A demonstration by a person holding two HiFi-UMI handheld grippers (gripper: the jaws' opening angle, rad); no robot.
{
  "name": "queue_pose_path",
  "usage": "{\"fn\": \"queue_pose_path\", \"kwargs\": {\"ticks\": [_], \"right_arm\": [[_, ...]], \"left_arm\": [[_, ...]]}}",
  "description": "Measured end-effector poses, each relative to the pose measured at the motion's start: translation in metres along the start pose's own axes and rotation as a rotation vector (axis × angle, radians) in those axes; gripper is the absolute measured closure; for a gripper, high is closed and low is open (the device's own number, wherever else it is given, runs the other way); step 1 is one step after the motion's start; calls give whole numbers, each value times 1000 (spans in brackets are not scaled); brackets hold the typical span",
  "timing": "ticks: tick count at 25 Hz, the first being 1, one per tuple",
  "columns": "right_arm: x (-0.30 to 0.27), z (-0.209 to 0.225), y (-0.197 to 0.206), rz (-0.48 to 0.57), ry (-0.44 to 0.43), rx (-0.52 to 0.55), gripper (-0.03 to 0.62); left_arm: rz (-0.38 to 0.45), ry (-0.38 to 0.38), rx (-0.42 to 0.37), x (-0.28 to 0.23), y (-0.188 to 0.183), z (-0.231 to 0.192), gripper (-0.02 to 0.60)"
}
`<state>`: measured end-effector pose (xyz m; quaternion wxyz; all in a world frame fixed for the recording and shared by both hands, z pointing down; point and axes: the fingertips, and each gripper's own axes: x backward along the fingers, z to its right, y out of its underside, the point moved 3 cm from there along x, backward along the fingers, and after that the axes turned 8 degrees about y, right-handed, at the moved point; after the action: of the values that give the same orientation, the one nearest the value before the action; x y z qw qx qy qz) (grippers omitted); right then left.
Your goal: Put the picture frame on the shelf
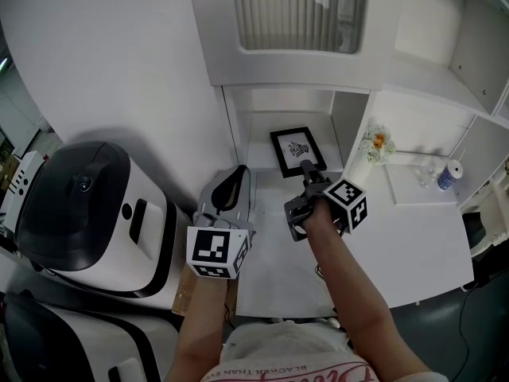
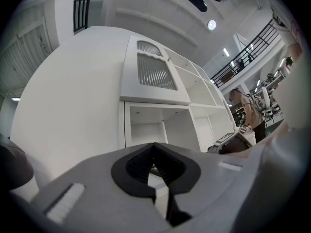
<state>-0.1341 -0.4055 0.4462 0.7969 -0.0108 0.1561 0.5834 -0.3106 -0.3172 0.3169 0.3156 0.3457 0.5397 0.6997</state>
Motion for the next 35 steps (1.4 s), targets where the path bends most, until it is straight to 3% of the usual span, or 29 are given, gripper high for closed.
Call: {"fn": "queue_pose_path", "kwargs": {"ticks": [16, 24, 35], "right_arm": [[-29, -11, -3, 28, 152, 165, 307], [-14, -21, 9, 20, 135, 247, 309], [28, -33, 9, 5, 174, 510, 326]], "left_arm": [[-42, -25, 3, -2, 0, -7, 574], [-49, -4, 25, -8, 3, -5, 574], [-32, -17, 55, -2, -4, 2, 574]]}}
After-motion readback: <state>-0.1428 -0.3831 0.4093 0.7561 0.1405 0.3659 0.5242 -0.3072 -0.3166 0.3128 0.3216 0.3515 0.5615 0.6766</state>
